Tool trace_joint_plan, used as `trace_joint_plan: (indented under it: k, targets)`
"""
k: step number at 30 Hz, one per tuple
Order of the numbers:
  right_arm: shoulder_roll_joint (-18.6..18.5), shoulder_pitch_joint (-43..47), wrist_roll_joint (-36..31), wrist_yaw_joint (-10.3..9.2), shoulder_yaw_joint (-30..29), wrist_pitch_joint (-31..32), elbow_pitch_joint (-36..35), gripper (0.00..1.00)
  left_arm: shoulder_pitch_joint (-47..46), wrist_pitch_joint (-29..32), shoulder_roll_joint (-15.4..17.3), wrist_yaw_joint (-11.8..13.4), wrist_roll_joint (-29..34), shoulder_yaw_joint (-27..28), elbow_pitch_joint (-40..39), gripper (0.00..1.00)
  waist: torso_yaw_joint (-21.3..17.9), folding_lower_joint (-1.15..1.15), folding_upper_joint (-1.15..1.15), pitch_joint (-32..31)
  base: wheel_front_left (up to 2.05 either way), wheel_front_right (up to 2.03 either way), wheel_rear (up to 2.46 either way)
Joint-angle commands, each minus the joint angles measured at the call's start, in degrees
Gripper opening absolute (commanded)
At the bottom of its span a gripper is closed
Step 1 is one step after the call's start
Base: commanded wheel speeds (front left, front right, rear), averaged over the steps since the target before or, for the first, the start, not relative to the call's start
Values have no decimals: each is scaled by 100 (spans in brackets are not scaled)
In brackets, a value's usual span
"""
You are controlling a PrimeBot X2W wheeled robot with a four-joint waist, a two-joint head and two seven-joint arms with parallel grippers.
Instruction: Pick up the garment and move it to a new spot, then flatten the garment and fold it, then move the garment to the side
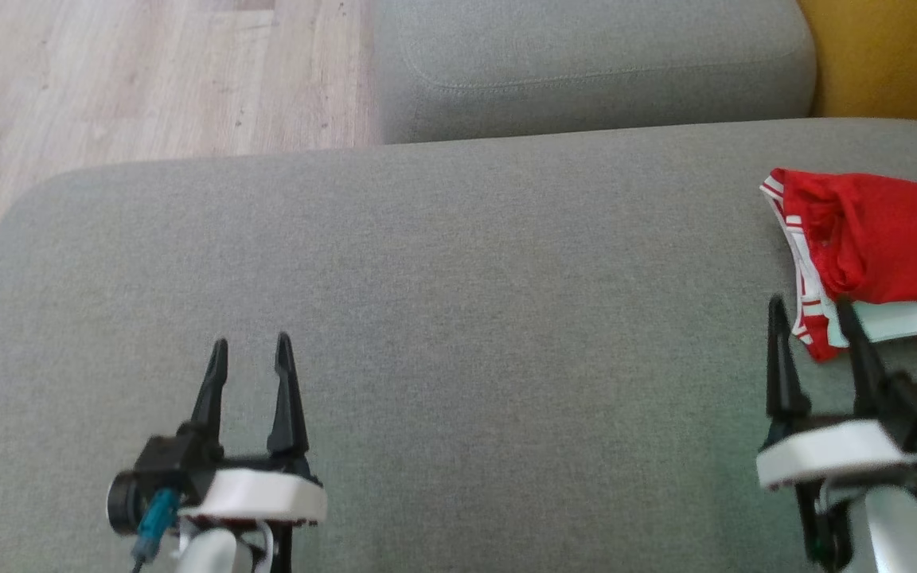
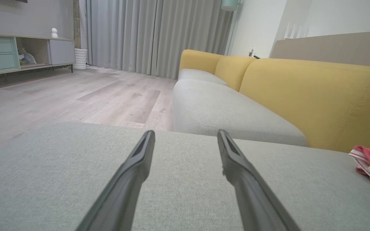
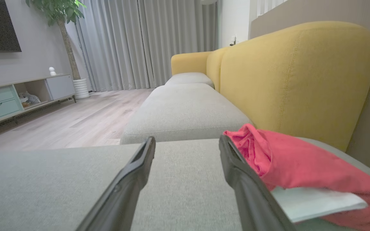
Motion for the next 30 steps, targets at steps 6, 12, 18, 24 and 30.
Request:
trace_joint_plan:
  k: [6,12,18,24,30]
  targets:
    - [-11,208,94,-4,225,-147,-146,100,56,-55,32,0,-9,195,-225,100,-12,1,0,-81,0,0,0]
    - [-10,234,99,-4,265,-152,-293,100,101,-55,32,-53,-135,196,-295,100,-52,1,0,-63,0,0,0]
    - [-10,239,142,-4,286,-152,-335,100,79,-55,32,-109,-181,221,-307,100,-74,1,0,-42,0,0,0]
    - [-10,254,145,-4,304,-153,-342,100,77,-55,32,-112,-183,247,-311,100,-101,1,0,-31,0,0,0]
    - [-10,261,169,-4,335,-153,-328,100,78,-55,32,-177,-337,259,-323,100,-117,1,0,-22,0,0,0]
